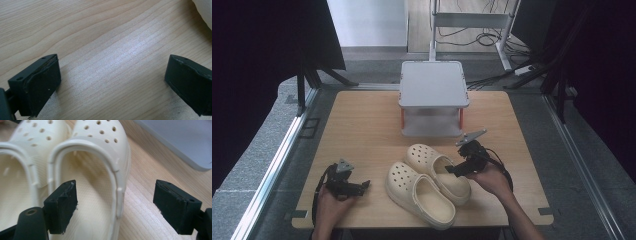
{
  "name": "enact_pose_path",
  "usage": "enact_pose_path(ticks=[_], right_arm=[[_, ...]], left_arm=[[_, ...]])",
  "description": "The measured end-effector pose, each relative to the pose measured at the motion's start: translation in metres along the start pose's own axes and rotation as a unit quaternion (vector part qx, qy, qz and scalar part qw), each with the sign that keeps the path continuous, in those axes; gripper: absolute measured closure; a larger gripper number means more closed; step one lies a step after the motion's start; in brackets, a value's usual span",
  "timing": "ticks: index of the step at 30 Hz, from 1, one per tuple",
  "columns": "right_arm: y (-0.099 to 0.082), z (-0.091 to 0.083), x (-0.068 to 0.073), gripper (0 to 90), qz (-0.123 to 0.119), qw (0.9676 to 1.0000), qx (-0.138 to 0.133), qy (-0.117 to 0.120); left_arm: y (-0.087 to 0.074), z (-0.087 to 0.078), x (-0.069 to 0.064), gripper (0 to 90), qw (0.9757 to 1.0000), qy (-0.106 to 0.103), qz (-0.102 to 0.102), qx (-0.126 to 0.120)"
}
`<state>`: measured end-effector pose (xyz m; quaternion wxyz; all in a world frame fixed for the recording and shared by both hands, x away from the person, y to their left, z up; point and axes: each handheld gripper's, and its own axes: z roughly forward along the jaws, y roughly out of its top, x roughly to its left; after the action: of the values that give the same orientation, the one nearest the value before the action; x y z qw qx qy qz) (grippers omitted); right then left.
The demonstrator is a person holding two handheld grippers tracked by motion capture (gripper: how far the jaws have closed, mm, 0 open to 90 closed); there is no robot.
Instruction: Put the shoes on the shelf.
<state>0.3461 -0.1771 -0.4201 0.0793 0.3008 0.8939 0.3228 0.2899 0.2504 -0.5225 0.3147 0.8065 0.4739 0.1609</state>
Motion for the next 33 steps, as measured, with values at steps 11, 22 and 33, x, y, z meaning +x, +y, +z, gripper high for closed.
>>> enact_pose_path(ticks=[11,22,33], right_arm=[[-0.011,-0.013,0.025,11.5,-0.034,0.9990,-0.015,0.026],[-0.010,0.016,0.052,13.0,-0.058,0.9964,0.016,0.059],[0.003,0.047,0.066,18.2,-0.056,0.9960,0.037,0.059]], left_arm=[[0.000,0.000,0.000,0.2,1.0000,0.000,0.001,0.000],[0.000,0.000,0.000,0.3,1.0000,0.000,0.001,0.001],[0.000,0.000,0.000,0.3,1.0000,0.000,0.001,0.001]])
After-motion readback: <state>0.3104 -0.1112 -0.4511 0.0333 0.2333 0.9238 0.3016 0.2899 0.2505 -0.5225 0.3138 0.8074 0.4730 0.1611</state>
